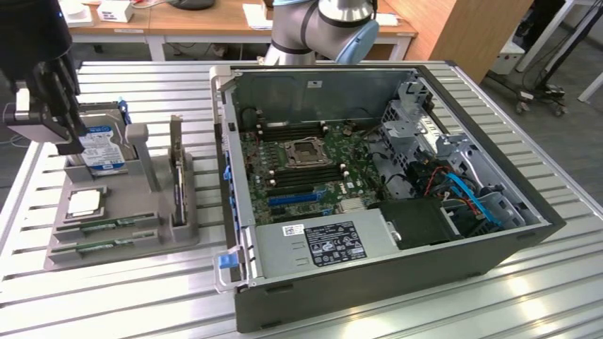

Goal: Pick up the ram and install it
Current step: 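Pick up the ram and move it above insertion slot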

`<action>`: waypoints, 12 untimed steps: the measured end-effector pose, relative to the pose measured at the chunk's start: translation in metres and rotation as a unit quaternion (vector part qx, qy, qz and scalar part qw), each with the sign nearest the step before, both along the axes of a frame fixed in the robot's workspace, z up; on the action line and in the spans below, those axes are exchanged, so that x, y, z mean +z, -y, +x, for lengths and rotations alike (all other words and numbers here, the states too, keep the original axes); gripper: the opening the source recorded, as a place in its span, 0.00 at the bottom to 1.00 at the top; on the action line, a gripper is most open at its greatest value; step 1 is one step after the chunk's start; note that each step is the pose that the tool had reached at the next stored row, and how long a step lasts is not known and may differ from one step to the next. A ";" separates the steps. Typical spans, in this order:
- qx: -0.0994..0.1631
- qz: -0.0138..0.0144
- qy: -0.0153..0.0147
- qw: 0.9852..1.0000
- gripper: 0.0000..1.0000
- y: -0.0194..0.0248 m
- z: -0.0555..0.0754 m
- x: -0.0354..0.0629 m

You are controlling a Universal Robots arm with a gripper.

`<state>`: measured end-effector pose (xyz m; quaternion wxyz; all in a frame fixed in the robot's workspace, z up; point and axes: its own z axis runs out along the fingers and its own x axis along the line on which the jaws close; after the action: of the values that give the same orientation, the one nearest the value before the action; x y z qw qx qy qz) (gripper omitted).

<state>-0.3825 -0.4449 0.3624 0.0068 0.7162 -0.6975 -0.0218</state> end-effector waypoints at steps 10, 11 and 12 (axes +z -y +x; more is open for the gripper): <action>0.000 0.000 0.000 1.000 0.35 0.0000 0.000 -0.0153; 0.000 0.000 0.000 1.000 0.35 0.0000 0.000 -0.0169; 0.000 0.000 0.000 1.000 0.35 0.0000 0.000 -0.0183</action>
<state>-0.3825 -0.4450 0.3441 0.0068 0.7162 -0.6975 -0.0218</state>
